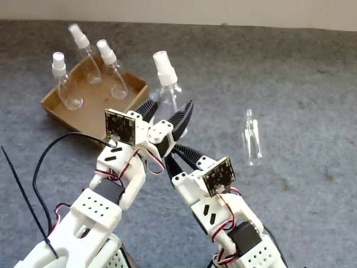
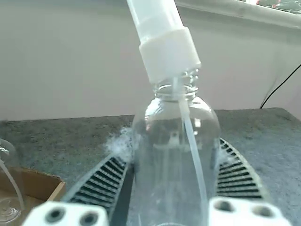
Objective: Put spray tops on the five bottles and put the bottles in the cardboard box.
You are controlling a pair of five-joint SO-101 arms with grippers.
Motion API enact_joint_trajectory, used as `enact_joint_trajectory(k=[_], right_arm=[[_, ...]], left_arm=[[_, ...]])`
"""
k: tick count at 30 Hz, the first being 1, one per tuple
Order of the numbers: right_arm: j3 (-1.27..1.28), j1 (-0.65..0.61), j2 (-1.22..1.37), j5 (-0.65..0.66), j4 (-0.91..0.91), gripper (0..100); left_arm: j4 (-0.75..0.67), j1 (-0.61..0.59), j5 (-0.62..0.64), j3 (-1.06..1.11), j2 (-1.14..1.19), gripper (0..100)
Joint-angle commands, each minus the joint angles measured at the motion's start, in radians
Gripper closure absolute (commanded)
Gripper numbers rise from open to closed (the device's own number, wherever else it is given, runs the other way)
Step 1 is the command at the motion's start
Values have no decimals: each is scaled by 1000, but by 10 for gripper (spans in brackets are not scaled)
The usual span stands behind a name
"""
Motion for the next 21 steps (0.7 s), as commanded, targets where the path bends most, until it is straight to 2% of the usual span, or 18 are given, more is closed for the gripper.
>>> enact_joint_trajectory(k=[1, 6, 12, 21], right_arm=[[124, -5, -13, -8, -21, 994], [124, -4, -13, -8, -21, 994], [124, -4, -13, -8, -21, 994], [124, -4, -13, -8, -21, 994]], left_arm=[[-26, 39, 26, -8, -4, 920], [14, 74, 20, 35, -128, 920], [290, 68, 18, 45, -340, 920], [543, 68, 18, 71, -608, 920]])
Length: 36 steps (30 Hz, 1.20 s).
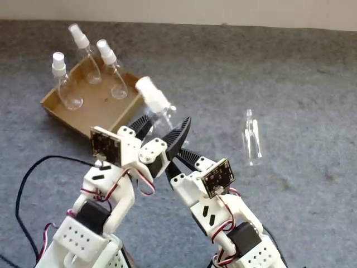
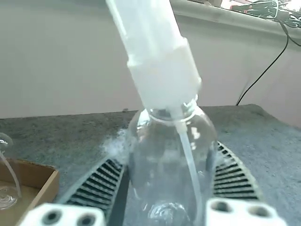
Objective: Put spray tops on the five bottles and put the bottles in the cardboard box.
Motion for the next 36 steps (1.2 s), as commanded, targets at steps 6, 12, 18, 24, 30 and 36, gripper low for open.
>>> enact_joint_trajectory(k=[6, 12, 18, 24, 30, 36], right_arm=[[124, 1, -12, -9, -1, 994], [124, -1, -12, -9, 21, 994], [124, -1, -12, -6, 21, 994], [124, -1, -12, -6, 22, 994], [124, -1, -12, -6, 22, 994], [124, 1, -12, -5, 24, 994]], left_arm=[[69, -104, 9, 36, -151, 920], [69, -384, 8, -38, -151, 920], [69, -484, -187, -59, -150, 920], [61, -536, -259, -67, -148, 920], [-46, -598, -259, -139, 8, 920], [-49, -605, -259, -297, 375, 920]])
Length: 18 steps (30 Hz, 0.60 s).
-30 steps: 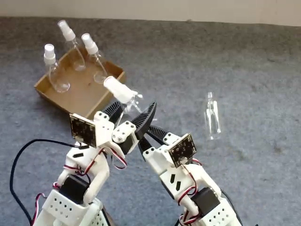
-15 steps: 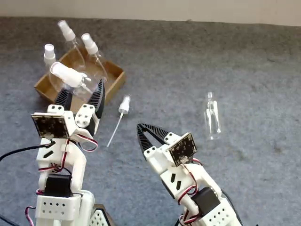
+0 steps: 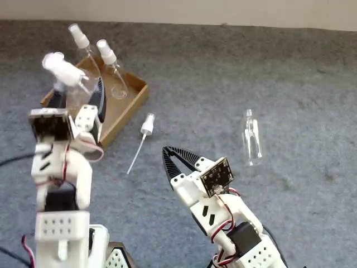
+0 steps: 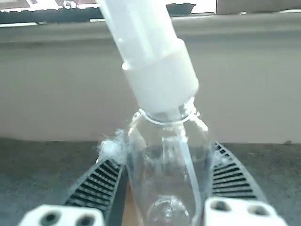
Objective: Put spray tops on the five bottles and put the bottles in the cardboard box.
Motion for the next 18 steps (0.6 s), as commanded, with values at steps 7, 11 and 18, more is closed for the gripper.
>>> enact_joint_trajectory(k=[7, 11, 18], right_arm=[[124, -4, -12, -2, 5, 994], [122, -4, -12, -2, 5, 994], [122, -4, -12, -2, 5, 994]], left_arm=[[-133, -8, -11, -136, 479, 920], [-296, -8, -11, -134, 598, 919], [-500, -8, -11, -136, 808, 919]])
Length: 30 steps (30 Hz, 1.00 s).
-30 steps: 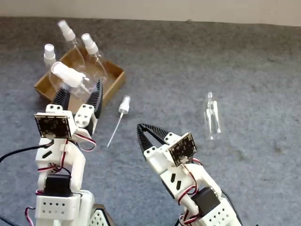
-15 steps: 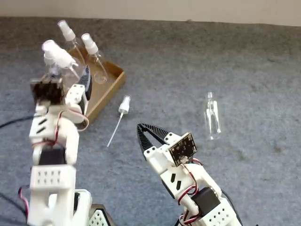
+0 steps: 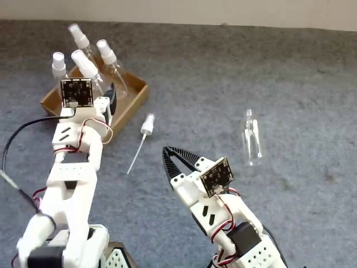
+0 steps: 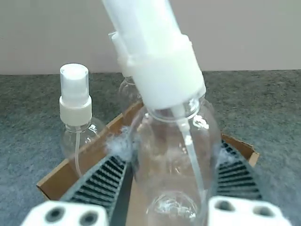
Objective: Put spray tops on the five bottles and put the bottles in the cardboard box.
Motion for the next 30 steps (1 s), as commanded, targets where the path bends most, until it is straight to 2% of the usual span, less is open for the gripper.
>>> enact_joint_trajectory(k=[1, 13, 19, 30], right_arm=[[122, -4, -12, -2, 5, 994], [122, -4, -12, -2, 5, 994], [122, -4, -12, -2, 5, 994], [122, -4, -12, -2, 5, 994]], left_arm=[[-144, -8, -8, -64, 105, 919], [-434, -12, -8, -85, 361, 919], [-439, -62, -8, -206, 512, 919], [-443, -58, -3, -272, 633, 919]])
